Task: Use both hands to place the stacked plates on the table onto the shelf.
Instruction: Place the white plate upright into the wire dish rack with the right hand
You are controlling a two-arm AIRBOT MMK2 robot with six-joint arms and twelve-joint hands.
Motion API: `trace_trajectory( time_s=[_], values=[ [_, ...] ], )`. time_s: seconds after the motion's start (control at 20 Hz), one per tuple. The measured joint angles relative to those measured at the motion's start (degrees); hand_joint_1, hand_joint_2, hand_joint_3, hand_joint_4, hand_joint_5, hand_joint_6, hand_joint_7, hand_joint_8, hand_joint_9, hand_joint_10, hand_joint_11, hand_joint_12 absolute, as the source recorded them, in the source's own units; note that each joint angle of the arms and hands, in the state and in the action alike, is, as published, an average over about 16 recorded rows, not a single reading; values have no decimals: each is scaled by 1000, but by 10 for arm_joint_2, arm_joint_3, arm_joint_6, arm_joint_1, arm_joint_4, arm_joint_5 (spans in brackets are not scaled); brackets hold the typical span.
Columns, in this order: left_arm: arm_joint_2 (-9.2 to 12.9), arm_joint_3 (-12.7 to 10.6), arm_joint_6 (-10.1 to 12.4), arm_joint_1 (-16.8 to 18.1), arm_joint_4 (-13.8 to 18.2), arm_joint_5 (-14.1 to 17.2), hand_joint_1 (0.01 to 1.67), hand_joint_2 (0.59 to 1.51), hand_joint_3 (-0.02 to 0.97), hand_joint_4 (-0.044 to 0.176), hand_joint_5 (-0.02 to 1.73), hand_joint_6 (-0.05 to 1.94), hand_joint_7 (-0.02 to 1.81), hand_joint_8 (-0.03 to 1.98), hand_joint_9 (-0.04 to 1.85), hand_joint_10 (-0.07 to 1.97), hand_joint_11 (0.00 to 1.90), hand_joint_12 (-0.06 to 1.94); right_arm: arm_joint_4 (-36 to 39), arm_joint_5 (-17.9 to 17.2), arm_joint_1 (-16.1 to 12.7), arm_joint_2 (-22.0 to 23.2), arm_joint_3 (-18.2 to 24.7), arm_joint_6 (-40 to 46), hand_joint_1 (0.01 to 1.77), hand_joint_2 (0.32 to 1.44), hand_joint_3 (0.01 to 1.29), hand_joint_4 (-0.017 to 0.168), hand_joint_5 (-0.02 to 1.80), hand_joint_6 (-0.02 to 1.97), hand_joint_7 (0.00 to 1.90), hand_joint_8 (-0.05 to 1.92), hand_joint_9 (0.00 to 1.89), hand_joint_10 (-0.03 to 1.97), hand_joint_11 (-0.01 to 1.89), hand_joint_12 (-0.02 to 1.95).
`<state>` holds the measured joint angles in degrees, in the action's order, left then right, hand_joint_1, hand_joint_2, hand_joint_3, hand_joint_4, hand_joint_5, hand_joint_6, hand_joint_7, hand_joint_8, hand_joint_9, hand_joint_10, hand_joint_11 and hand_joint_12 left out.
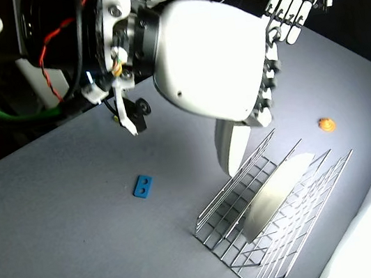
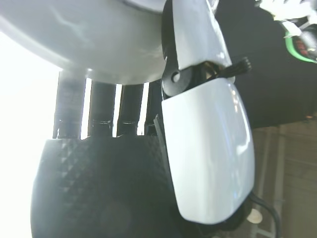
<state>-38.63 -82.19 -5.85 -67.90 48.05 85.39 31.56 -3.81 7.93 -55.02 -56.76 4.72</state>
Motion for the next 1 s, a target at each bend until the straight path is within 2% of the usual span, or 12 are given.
trace_trajectory(
  time_s=[0.5, 1.0],
  values=[
    [-1, -14, 8, 51, 62, -21, 15, 1085, 21, -2, 17, 14, 20, -1, 18, 9, 18, 15, -21, 7, 8, -30, -51, -4, 1384, 998, 13, -9, 949, 904, 1114, 759, 1022, 980, 893, 1113],
    [-1, -23, 17, 65, 86, -47, 15, 1082, 21, -1, 17, 14, 19, -1, 18, 10, 17, 15, -55, 13, 33, -68, -99, -26, 1379, 999, 13, -9, 931, 904, 1098, 797, 1016, 1022, 869, 1150]
  ],
)
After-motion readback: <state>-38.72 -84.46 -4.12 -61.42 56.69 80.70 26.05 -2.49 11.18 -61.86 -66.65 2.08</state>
